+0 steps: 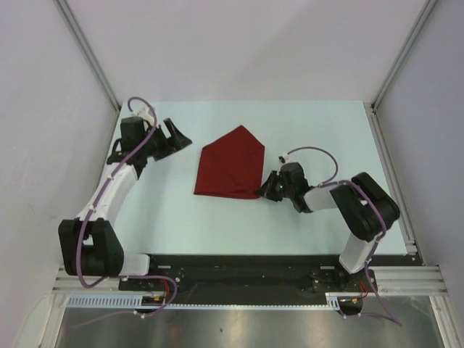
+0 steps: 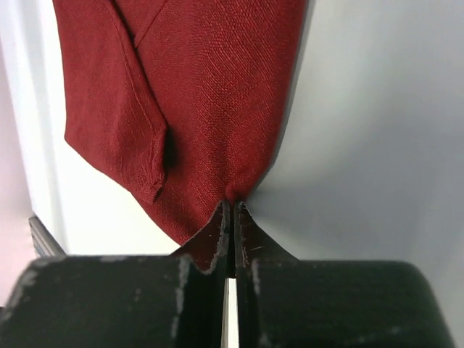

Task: Fold the napkin, place the utensils inside, and roll it up
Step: Fold the napkin

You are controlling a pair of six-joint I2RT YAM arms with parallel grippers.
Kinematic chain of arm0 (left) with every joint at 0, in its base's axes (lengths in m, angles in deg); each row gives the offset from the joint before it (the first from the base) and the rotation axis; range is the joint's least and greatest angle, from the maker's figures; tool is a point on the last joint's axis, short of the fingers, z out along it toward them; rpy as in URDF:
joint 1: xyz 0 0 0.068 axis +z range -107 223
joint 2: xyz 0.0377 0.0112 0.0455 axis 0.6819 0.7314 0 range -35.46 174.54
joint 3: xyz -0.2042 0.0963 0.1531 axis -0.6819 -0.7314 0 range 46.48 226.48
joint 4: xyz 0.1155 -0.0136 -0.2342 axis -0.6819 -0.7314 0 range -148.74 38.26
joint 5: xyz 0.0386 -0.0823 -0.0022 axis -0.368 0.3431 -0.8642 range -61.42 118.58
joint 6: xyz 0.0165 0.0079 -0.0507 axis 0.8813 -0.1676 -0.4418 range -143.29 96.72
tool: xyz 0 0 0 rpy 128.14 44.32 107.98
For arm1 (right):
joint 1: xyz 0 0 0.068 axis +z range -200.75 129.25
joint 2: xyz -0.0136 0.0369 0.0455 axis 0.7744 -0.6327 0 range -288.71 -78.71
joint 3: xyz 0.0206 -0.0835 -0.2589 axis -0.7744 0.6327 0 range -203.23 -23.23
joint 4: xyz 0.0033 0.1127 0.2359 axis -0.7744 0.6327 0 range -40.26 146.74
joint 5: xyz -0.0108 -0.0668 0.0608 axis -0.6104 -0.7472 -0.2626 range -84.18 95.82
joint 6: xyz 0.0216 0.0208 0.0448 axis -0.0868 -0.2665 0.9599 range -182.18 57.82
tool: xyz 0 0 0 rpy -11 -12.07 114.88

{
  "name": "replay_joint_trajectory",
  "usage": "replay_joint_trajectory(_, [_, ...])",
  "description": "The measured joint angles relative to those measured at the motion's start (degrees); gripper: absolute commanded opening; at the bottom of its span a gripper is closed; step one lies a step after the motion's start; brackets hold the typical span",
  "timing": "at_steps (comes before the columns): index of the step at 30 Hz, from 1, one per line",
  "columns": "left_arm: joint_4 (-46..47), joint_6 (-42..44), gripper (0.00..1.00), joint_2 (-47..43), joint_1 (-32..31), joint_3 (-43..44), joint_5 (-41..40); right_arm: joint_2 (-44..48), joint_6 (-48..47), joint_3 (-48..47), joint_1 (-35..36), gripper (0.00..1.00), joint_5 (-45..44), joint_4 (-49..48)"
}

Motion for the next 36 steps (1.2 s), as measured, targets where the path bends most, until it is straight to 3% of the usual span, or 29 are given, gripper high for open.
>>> replay_joint_trajectory(3, [0.74,-0.94,0.89,-4.55,-2.14,-8.00,-0.31,6.03,2.49,6.19,1.79,0.22,-3.91,0.35])
replay_joint_trajectory(4, [0.83,-1.33,0.89,-5.88,-2.86,-10.38,-0.55,7.91,3.13,7.89,2.08,0.38,-4.74,0.72])
replay_joint_trajectory(10, [1.29,-2.49,0.89,-9.27,-4.63,-17.97,-0.55,19.45,4.00,10.95,3.74,0.59,-8.76,6.93])
replay_joint_trajectory(14, [-0.72,-1.70,0.90,-9.31,-4.63,-16.63,0.57,28.39,3.87,10.23,4.76,0.62,-11.58,12.37])
replay_joint_trajectory(17, [-5.16,1.16,0.90,-8.22,-4.63,-10.73,0.83,30.29,4.11,8.07,4.85,0.61,-12.33,13.64])
replay_joint_trajectory(21, [-5.51,4.09,0.90,-6.71,-4.61,-4.02,0.42,25.49,5.40,5.53,5.03,0.59,-11.58,11.72])
replay_joint_trajectory(28, [-6.71,6.27,0.90,-5.79,-4.61,-4.74,-1.51,13.64,8.22,3.82,6.78,0.57,-9.11,9.20])
replay_joint_trajectory(36, [-6.78,6.69,0.90,-5.79,-4.44,-6.47,-2.40,7.96,10.01,1.73,7.41,0.55,-7.26,5.05])
